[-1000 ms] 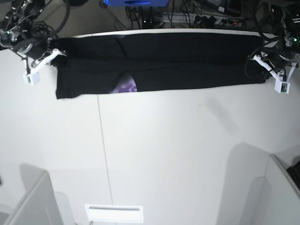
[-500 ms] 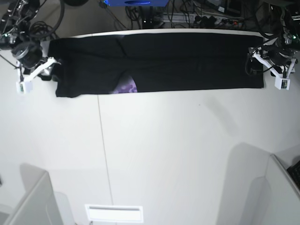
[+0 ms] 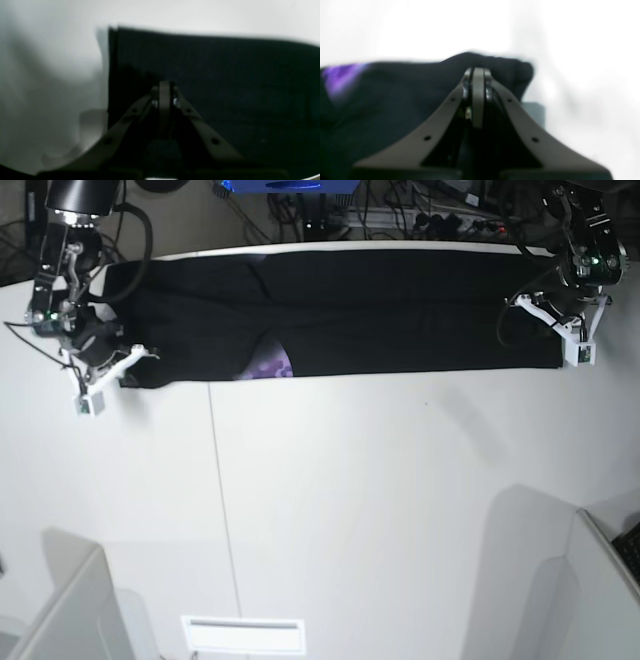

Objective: Fold the T-shirt properly
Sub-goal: 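Release the strip and regrasp its two ends with both grippers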

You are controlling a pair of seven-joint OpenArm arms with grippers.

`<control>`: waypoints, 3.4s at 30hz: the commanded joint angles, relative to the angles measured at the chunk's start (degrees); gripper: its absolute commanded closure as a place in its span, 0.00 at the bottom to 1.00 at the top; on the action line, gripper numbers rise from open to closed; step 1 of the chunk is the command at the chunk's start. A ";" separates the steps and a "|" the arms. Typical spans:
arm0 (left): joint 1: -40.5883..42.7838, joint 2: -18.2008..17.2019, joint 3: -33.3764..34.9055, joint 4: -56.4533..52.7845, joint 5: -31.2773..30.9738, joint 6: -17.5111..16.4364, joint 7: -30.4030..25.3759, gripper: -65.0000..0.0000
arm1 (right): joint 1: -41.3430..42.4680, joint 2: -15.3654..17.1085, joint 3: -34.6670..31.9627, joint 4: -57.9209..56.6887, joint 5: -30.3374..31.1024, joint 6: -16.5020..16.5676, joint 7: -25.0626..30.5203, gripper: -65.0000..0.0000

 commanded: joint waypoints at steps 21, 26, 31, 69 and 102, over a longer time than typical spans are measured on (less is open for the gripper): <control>1.42 -0.88 -0.39 -0.06 0.22 -0.07 -3.14 1.00 | -7.54 -2.94 -0.08 18.04 -7.85 0.15 -0.28 1.00; 1.77 -0.88 -0.30 -4.46 0.66 -0.07 -5.16 1.00 | -8.24 -5.23 -0.08 12.76 -8.03 0.15 -1.86 1.00; 1.16 -1.05 -0.39 -9.20 0.66 -0.07 -6.83 1.00 | -6.57 -5.23 -0.08 5.38 -8.03 0.15 0.34 1.00; -5.61 -2.11 -22.63 4.16 -22.91 -0.16 1.61 1.00 | 0.28 -6.81 0.45 21.29 5.25 0.15 -10.03 1.00; -19.06 -4.57 -8.13 -27.66 -22.73 -0.16 -1.47 0.00 | -2.00 -6.72 0.45 21.29 5.25 0.15 -10.12 1.00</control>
